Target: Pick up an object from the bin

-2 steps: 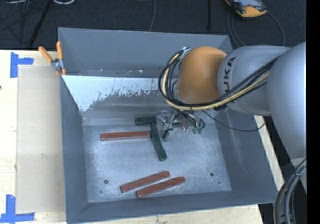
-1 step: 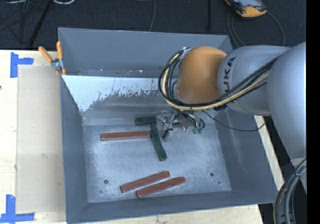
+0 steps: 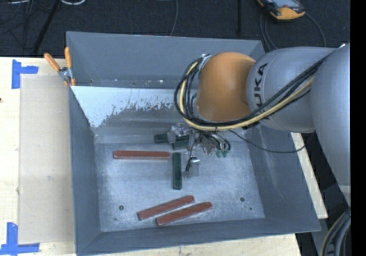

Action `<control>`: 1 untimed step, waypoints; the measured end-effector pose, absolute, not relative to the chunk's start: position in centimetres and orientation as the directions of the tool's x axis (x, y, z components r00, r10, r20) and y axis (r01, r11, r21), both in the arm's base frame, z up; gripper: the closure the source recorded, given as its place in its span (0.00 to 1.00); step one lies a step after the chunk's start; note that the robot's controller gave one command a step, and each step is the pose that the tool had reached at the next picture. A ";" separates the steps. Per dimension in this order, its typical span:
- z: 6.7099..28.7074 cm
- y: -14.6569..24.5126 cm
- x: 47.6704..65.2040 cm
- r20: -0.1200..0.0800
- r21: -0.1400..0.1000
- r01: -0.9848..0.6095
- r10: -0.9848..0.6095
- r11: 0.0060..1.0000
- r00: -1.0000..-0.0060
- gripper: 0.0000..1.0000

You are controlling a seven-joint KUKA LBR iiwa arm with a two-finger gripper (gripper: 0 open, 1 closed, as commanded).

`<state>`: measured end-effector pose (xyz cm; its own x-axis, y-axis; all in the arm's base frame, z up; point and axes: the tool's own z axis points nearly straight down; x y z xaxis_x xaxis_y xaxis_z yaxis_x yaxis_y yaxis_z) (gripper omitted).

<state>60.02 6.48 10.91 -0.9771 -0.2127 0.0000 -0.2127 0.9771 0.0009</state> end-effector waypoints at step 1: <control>10.9 6.5 60.0 0.000 0.001 -0.212 -0.212 0.977 -0.977 0.00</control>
Offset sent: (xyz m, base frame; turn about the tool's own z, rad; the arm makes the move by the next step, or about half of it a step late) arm 0.0039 0.0818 -0.0391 -0.0182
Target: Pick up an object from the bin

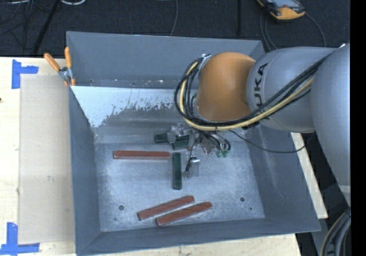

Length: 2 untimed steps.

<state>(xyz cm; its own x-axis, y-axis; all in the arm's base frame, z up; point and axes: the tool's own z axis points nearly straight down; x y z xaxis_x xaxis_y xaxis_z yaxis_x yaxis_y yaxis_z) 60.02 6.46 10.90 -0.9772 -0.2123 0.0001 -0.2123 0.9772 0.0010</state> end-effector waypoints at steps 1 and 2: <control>9.0 10.2 60.4 -0.004 -0.002 -0.215 -0.215 0.977 -0.977 0.00; 8.0 12.9 59.4 0.002 0.000 -0.399 -0.399 0.917 -0.917 1.00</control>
Offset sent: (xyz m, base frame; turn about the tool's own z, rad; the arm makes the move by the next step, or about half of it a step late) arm -0.0094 0.0504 -0.0268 -0.2577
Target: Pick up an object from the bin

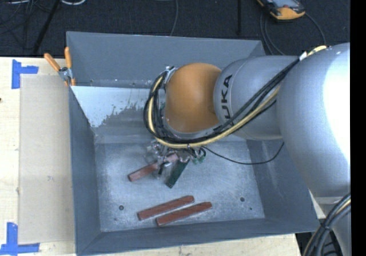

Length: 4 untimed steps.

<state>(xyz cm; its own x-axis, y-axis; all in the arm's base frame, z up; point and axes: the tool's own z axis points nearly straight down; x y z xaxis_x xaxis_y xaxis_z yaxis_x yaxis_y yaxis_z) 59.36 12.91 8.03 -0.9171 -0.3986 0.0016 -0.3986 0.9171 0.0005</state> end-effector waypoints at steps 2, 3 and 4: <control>18.7 12.9 55.3 0.000 0.001 -0.444 -0.444 0.896 -0.896 1.00; 18.7 12.9 55.3 0.000 0.001 -0.444 -0.444 0.896 -0.896 1.00; 24.6 13.3 56.6 -0.002 0.000 -0.460 -0.460 0.888 -0.888 1.00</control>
Offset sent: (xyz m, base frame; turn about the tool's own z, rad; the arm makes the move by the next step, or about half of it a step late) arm -0.0405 -0.0005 0.1075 -0.0512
